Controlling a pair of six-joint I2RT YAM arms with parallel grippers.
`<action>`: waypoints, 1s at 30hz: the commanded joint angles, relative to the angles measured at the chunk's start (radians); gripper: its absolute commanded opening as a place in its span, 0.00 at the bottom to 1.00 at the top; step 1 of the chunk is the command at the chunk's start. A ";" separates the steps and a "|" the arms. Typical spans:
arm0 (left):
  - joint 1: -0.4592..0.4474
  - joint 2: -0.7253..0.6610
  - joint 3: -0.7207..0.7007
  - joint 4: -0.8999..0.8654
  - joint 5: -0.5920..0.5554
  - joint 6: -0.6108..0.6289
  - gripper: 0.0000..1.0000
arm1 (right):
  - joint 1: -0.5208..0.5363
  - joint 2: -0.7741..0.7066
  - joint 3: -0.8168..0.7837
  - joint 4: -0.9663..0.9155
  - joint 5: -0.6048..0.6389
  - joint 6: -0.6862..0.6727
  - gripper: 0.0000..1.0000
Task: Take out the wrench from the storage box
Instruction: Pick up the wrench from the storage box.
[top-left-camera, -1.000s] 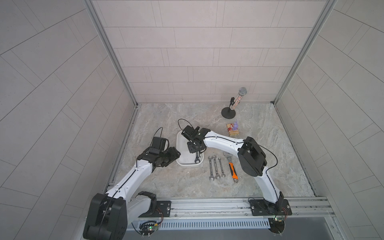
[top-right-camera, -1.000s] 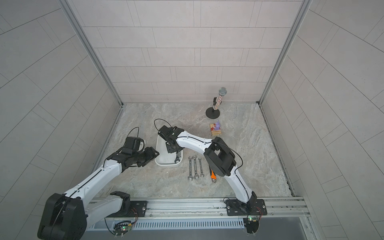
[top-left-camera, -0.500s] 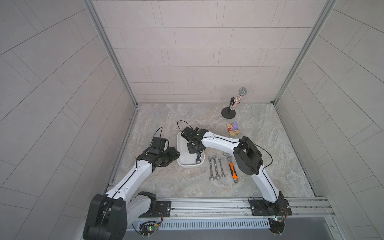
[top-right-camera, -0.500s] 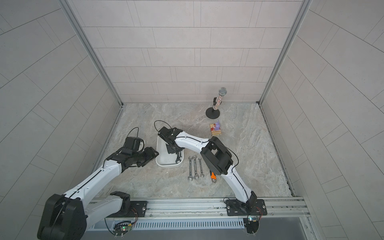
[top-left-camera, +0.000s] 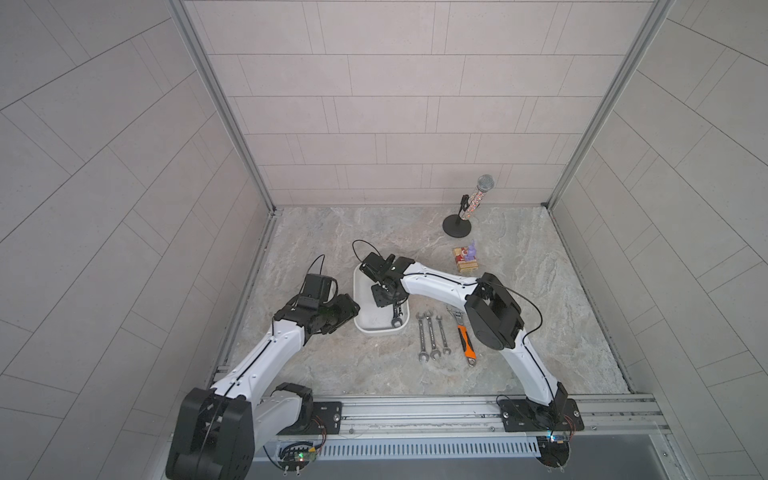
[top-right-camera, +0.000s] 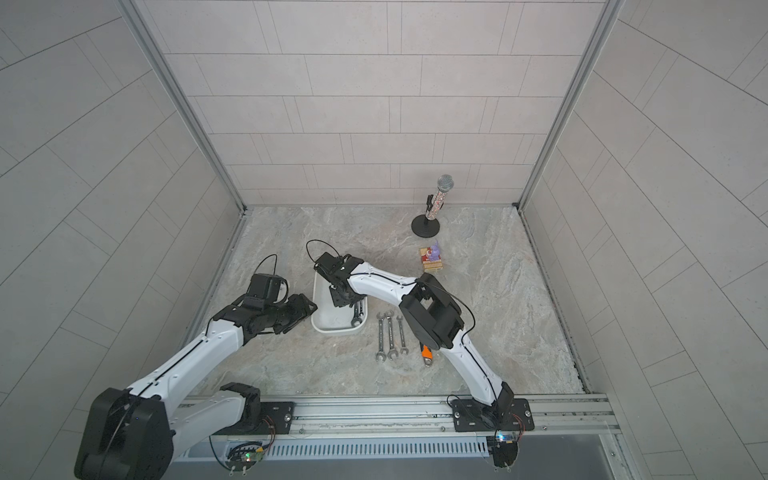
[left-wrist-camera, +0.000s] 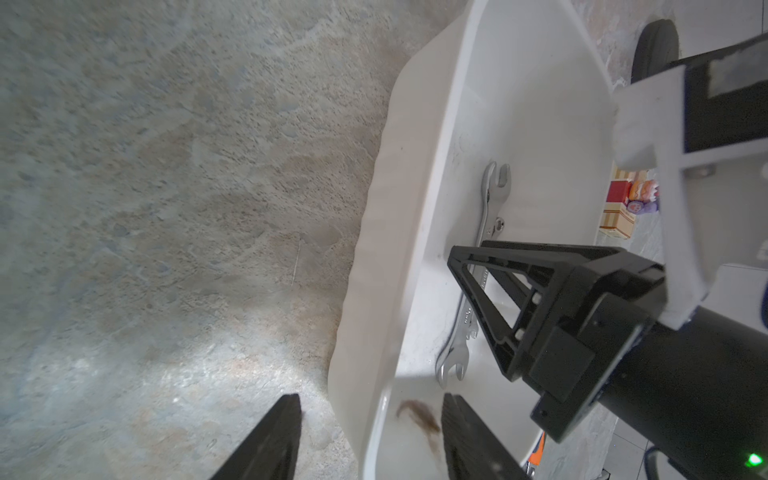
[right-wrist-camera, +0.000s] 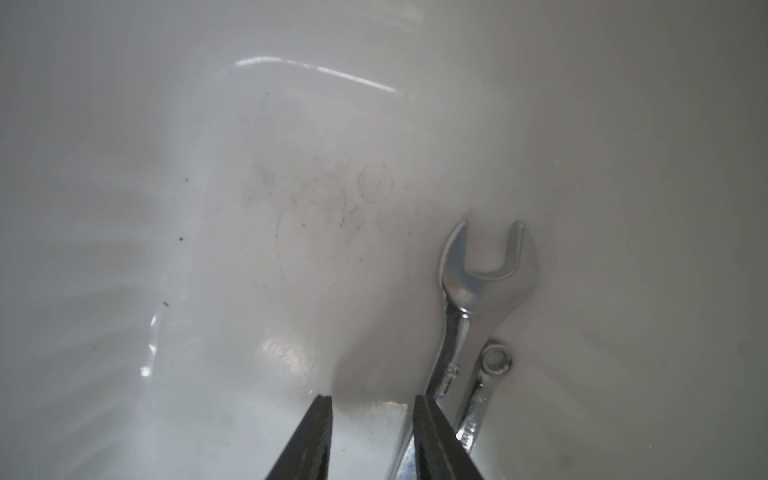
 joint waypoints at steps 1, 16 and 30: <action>-0.003 -0.014 0.002 -0.011 -0.011 0.011 0.61 | -0.006 -0.017 0.019 -0.026 0.071 0.027 0.40; -0.003 -0.015 0.002 -0.007 -0.011 0.010 0.61 | -0.015 0.014 -0.005 -0.030 0.065 0.102 0.48; -0.003 -0.019 0.004 -0.010 -0.015 0.010 0.61 | -0.014 0.049 -0.017 0.001 -0.075 0.150 0.50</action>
